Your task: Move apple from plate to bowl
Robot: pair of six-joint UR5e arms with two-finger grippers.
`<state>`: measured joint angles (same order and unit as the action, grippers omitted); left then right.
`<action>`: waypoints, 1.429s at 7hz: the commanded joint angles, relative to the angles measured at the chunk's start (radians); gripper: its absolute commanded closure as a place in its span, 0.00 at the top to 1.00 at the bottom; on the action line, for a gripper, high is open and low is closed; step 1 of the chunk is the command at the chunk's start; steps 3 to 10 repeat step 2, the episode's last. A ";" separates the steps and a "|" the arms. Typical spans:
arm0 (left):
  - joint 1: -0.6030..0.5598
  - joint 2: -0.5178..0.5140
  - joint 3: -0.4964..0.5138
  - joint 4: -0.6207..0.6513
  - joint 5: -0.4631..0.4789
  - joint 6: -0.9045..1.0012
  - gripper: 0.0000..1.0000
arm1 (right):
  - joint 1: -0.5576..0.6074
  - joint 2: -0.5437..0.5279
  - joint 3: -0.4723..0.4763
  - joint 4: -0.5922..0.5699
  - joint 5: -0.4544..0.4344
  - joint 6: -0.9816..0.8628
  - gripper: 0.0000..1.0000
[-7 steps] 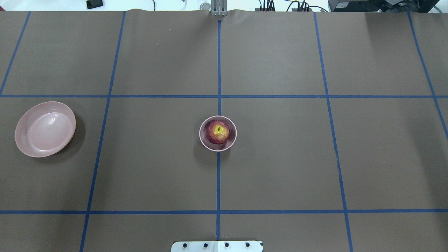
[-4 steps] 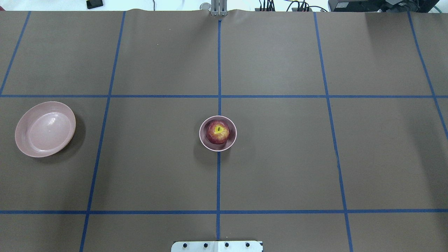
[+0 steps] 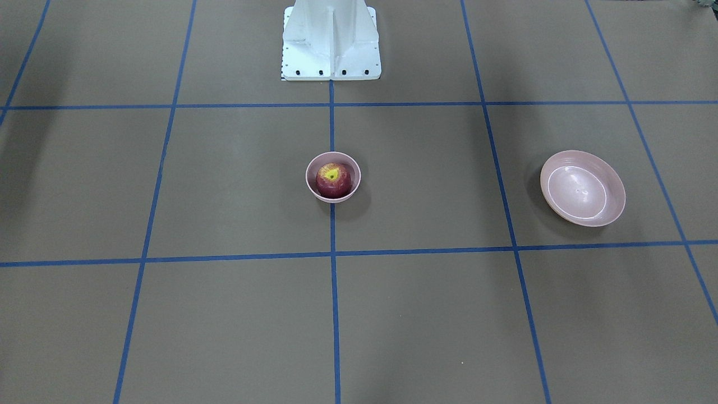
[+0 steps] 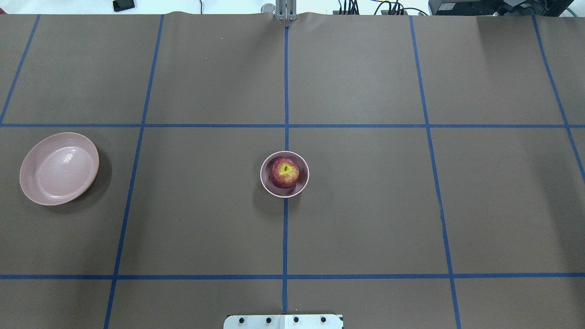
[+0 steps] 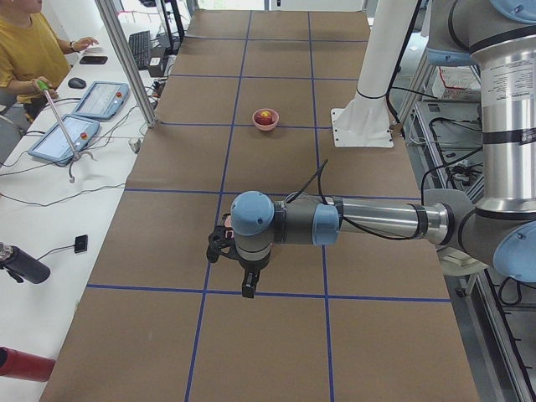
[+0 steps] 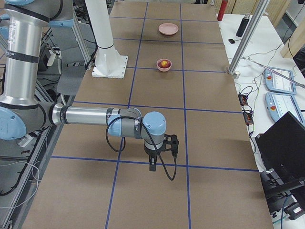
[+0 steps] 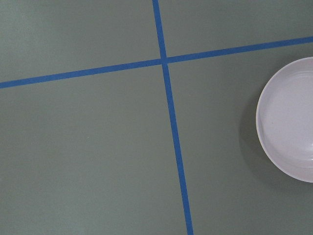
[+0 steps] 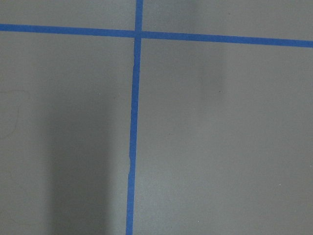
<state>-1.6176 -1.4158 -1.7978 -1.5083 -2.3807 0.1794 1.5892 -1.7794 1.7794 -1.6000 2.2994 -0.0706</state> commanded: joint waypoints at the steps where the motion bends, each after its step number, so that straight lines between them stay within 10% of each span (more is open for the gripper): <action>1: 0.001 0.000 0.000 0.000 0.000 0.000 0.98 | 0.000 0.000 0.000 0.000 0.000 0.000 1.00; 10: 0.001 0.000 0.000 0.000 0.000 0.000 0.98 | 0.000 0.000 0.000 0.000 0.000 0.000 1.00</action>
